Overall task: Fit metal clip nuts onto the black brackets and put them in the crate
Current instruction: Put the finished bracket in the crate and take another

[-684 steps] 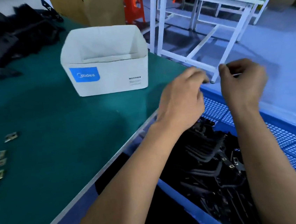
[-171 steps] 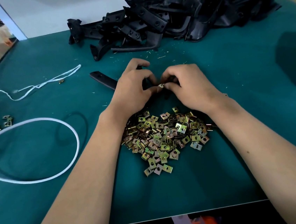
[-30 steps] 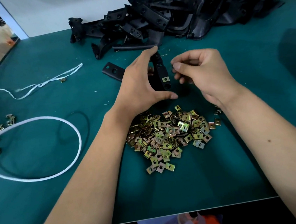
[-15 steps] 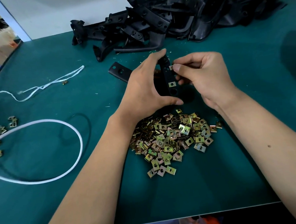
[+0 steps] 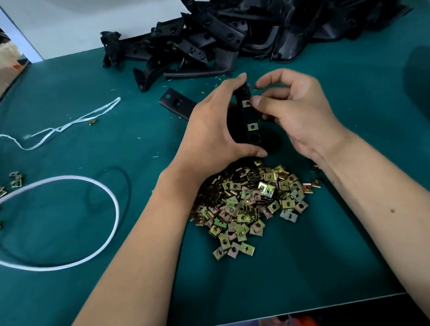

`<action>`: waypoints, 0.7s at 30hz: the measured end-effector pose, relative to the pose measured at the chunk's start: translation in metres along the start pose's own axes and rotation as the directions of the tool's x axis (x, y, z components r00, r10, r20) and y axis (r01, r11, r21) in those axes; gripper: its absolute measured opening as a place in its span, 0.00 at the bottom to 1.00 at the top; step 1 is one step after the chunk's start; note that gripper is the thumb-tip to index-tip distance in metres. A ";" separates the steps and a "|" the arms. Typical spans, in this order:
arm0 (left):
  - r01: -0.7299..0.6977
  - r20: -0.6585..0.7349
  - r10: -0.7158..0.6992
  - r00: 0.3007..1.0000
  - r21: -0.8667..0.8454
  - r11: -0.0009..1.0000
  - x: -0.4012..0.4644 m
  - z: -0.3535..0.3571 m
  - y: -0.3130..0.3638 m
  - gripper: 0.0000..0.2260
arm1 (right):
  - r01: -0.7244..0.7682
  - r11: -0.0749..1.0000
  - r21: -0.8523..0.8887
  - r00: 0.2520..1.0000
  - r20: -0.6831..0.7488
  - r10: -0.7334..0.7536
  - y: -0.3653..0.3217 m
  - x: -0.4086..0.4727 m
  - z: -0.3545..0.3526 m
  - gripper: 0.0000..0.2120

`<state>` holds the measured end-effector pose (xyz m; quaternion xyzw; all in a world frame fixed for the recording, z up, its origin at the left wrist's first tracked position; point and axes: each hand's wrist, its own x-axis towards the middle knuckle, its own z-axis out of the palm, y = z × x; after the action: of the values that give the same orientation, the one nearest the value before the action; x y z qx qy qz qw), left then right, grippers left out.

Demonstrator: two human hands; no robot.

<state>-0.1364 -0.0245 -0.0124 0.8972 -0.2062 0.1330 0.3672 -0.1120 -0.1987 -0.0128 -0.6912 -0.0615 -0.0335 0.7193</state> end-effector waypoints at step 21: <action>-0.141 0.016 0.143 0.990 0.307 0.941 0.034 0.036 0.109 0.49 | 0.225 0.781 -0.583 0.900 -0.183 -0.396 -0.059 -0.044 -0.062 0.15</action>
<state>-0.1547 -0.1299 0.0417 0.9258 -0.2459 0.1923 0.2131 -0.1610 -0.2646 0.0374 -0.8345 -0.0552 -0.2719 0.4760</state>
